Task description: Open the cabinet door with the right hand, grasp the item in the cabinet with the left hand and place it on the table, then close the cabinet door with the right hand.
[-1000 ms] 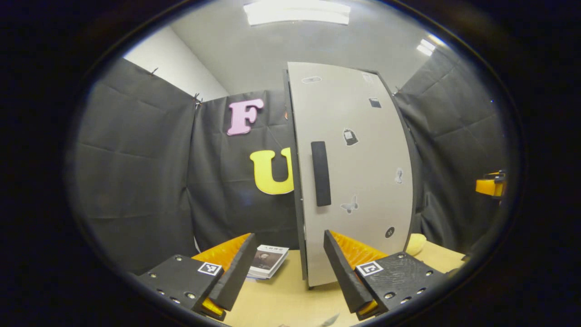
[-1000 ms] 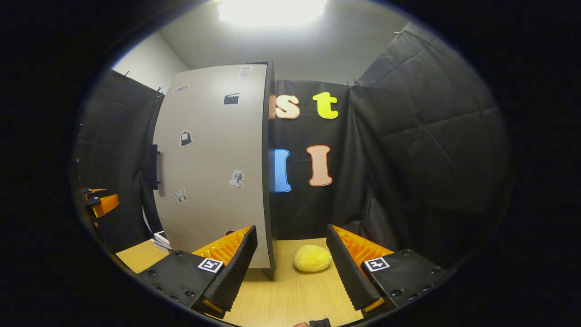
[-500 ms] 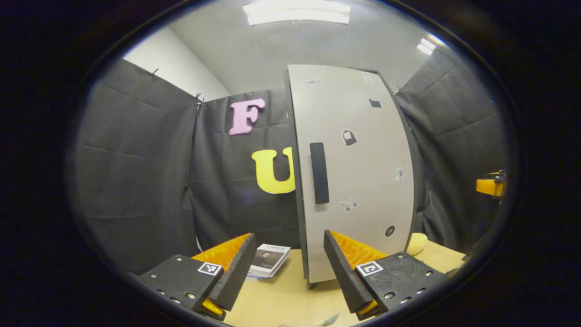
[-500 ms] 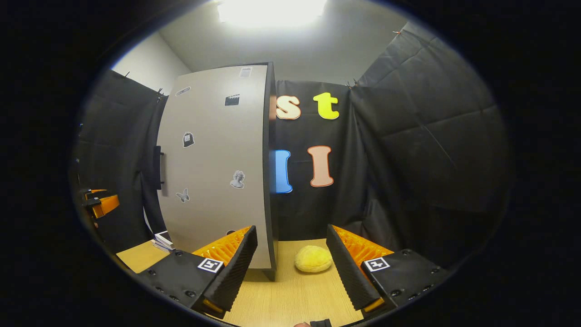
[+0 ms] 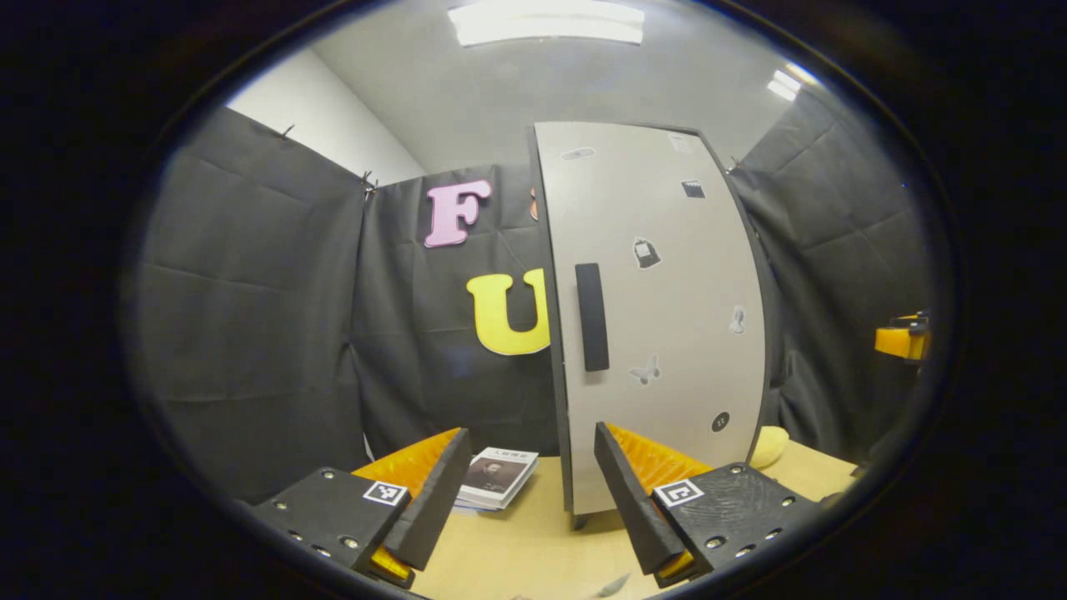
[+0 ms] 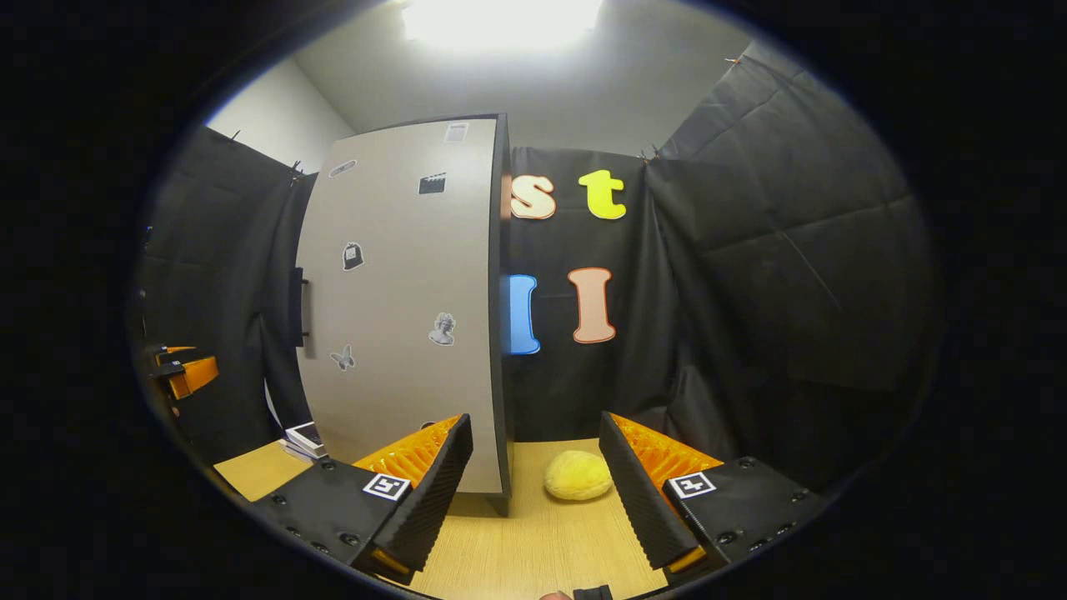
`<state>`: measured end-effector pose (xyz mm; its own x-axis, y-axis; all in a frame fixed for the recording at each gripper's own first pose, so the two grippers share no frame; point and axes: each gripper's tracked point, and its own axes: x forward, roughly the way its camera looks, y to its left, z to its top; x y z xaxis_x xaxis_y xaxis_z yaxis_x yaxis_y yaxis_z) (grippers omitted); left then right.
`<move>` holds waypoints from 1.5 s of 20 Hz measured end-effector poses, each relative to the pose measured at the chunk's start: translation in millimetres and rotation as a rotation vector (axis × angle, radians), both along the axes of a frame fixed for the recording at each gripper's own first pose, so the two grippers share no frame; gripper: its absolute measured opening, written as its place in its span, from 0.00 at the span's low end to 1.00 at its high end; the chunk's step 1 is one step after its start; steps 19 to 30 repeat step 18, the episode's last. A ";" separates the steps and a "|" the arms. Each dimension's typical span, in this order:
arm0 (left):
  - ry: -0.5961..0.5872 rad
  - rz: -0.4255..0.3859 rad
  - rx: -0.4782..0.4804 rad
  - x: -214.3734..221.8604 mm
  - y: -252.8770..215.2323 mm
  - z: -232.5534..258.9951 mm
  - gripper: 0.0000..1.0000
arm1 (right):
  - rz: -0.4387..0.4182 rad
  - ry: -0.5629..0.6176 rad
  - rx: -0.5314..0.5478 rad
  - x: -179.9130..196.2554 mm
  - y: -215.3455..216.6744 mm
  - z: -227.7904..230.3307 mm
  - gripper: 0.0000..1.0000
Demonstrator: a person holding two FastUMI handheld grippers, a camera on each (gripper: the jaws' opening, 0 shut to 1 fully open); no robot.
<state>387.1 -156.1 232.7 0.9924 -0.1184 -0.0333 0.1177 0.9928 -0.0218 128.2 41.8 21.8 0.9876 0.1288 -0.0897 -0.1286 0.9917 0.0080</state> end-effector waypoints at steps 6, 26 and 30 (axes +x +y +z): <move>-0.008 0.012 0.000 1.2 6.0 3.4 0.90 | 0.004 -0.016 0.004 1.5 4.0 7.1 0.96; -0.011 0.016 0.007 5.7 17.4 4.1 0.89 | 0.004 -0.024 -0.005 -1.3 7.8 9.8 0.96; -0.011 0.016 0.007 5.7 17.4 4.1 0.89 | 0.004 -0.024 -0.005 -1.3 7.8 9.8 0.96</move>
